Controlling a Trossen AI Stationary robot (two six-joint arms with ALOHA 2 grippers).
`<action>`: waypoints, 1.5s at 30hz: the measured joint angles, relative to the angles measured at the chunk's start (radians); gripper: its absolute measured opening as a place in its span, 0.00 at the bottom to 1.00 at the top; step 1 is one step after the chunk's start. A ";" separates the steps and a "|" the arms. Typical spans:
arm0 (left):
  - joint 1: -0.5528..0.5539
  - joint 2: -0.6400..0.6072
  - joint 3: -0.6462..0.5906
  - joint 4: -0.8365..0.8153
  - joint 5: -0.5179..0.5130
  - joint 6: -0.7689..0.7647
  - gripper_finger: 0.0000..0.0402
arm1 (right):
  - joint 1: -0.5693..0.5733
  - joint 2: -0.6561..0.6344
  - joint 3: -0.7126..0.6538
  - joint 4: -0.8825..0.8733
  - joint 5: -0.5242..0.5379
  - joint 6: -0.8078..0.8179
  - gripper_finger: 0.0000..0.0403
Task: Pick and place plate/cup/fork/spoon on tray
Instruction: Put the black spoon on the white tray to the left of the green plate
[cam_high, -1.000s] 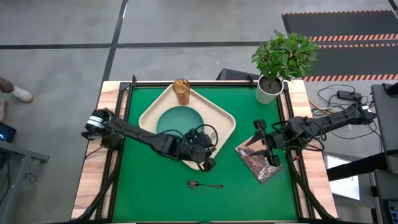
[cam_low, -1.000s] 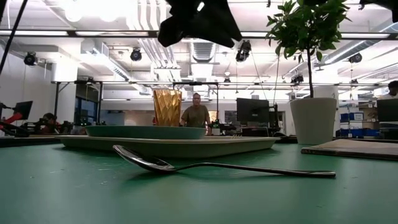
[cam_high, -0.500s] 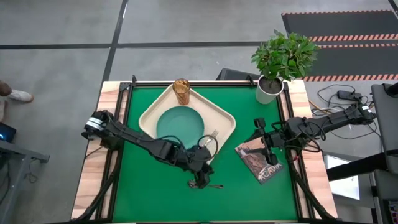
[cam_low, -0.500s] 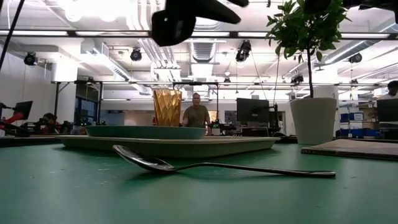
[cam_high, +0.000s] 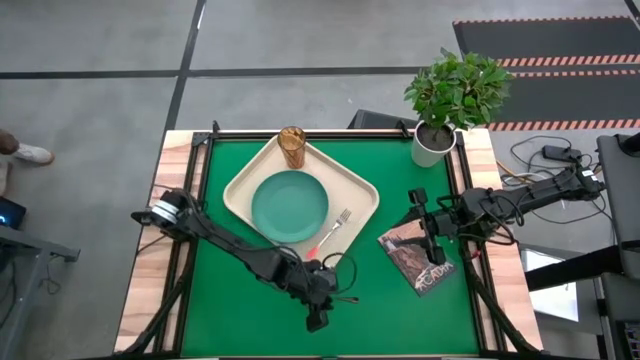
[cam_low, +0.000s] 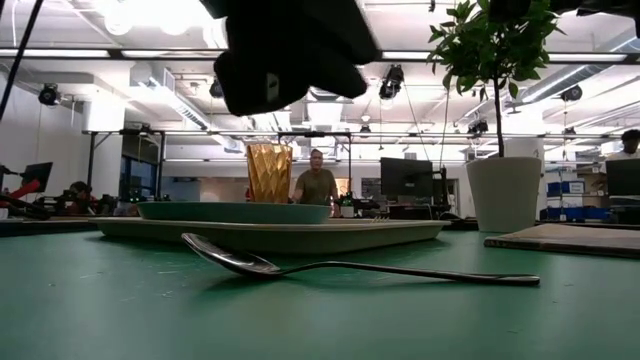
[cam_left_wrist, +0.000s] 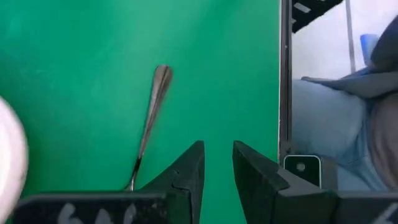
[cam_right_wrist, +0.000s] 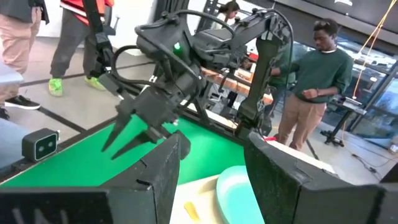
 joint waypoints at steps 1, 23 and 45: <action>-0.001 0.007 0.003 0.008 -0.006 0.007 0.16 | 0.000 0.000 0.000 -0.001 0.001 -0.001 0.41; -0.014 0.098 -0.024 -0.007 -0.028 0.006 0.16 | 0.000 0.001 0.000 -0.024 0.001 -0.020 0.41; -0.047 0.098 -0.029 0.001 -0.054 0.043 0.38 | 0.000 0.000 0.000 -0.021 0.001 -0.027 0.41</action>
